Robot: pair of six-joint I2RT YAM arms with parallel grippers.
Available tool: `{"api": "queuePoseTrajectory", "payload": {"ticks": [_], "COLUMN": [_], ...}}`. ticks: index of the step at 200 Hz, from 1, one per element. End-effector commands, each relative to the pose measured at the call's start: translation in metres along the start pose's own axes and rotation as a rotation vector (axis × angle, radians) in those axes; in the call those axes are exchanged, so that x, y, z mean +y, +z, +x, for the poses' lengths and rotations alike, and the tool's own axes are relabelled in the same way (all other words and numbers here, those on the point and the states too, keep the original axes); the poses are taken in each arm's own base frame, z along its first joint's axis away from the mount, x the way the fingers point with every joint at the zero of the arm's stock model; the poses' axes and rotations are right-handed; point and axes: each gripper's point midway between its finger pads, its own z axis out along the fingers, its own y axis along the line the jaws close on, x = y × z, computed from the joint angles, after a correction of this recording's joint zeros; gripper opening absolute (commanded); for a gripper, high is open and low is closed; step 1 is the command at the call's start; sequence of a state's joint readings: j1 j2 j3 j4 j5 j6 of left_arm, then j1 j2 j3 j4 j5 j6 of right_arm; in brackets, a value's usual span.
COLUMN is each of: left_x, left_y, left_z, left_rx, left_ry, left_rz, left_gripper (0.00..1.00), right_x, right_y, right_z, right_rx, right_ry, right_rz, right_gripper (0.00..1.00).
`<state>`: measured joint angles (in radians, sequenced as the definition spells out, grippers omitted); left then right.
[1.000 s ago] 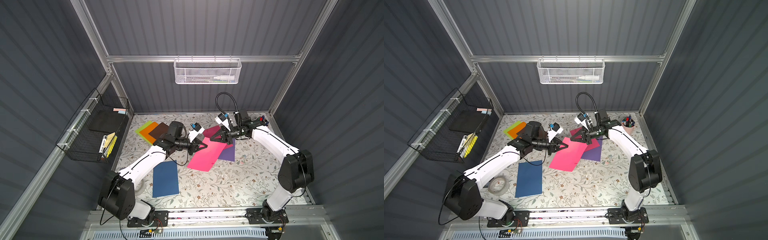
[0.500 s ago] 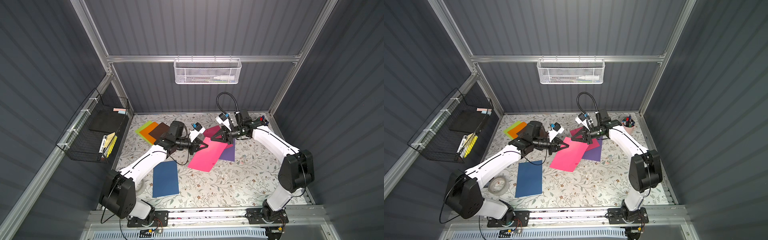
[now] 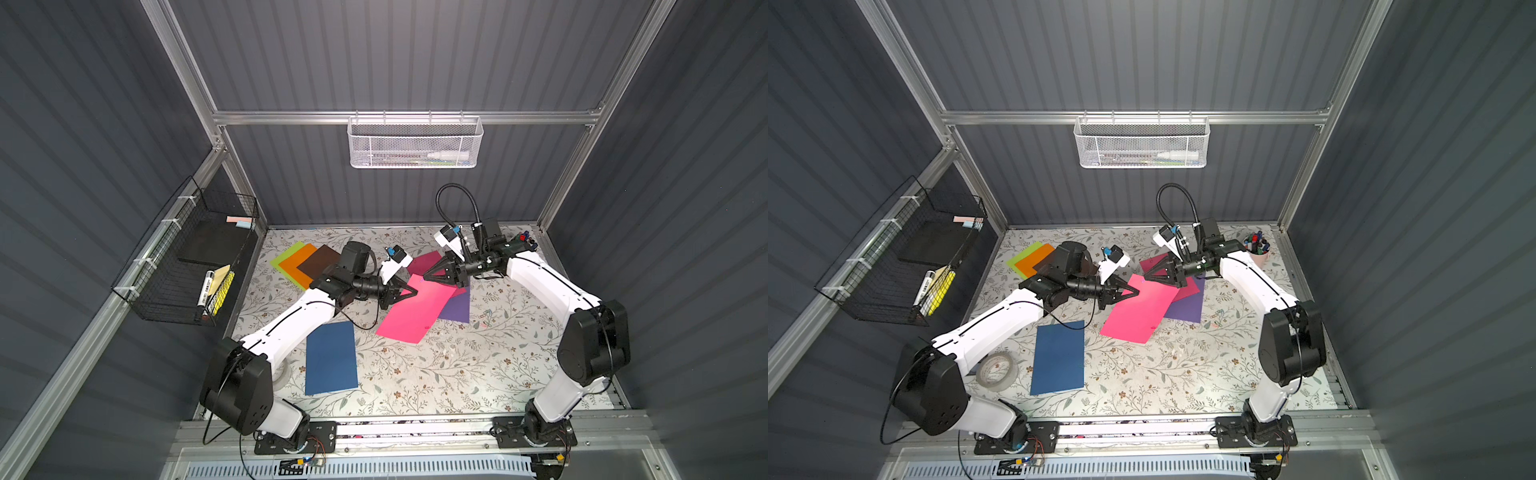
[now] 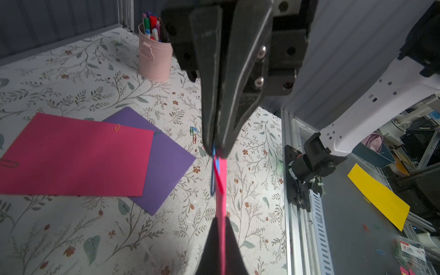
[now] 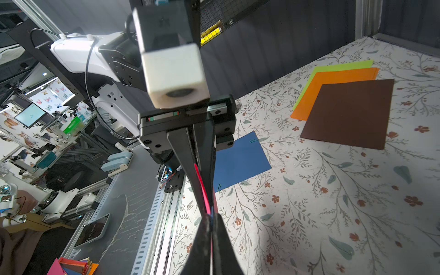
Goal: Unclip the paperclips from the documents
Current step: Remove the paper clip from the document, then place the paper clip at the center of the board.
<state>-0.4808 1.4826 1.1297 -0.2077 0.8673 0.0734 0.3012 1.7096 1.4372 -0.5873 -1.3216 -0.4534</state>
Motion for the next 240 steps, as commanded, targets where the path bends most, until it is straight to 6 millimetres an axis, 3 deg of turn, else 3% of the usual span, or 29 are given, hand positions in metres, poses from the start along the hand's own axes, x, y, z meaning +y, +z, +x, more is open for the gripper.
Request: {"api": "queuePoseTrajectory", "payload": {"ticks": [1,49,86,97,115,147,167,188,208,226,240], "left_x": [0.003,0.002,0.004,0.003,0.003,0.006,0.008,0.009,0.008,0.007,0.007], "left_y": [0.005,0.004,-0.01,-0.014,-0.023,-0.031,-0.036,-0.043,-0.047,-0.048,-0.049], "left_z": [0.028,0.03,0.008,-0.002,-0.015,-0.025,-0.032,-0.042,-0.049,-0.051,-0.053], "left_rx": [0.089,0.099,0.029,-0.011,-0.054,-0.091,-0.12,-0.155,-0.18,-0.191,-0.198], "left_ry": [-0.076,-0.079,-0.046,-0.041,-0.023,-0.001,0.009,0.024,0.035,0.042,0.045], "left_rz": [0.004,-0.001,-0.074,-0.083,-0.116,-0.165,-0.195,-0.224,-0.232,-0.233,-0.235], "left_gripper": [0.0,0.0,0.0,0.0,0.0,0.0,0.0,0.0,0.0,0.0,0.0], "right_x": [0.012,0.005,-0.065,-0.081,-0.106,-0.117,-0.115,-0.108,-0.105,-0.105,-0.106], "right_y": [-0.015,-0.017,-0.043,-0.053,-0.076,-0.119,-0.142,-0.153,-0.161,-0.168,-0.173], "right_z": [-0.02,-0.02,0.006,0.021,0.063,0.128,0.168,0.198,0.213,0.222,0.23], "right_rx": [-0.048,-0.04,0.012,-0.001,0.022,0.006,0.026,0.048,0.086,0.109,0.144], "right_ry": [-0.098,-0.093,0.119,0.203,0.374,0.668,0.838,0.957,1.007,1.036,1.055], "right_rz": [0.0,0.034,0.387,0.468,0.661,0.86,0.969,1.04,1.109,1.154,1.194], "right_gripper": [0.07,0.04,0.02,0.01,0.01,0.0,0.0,0.0,0.0,0.04,0.15]}}
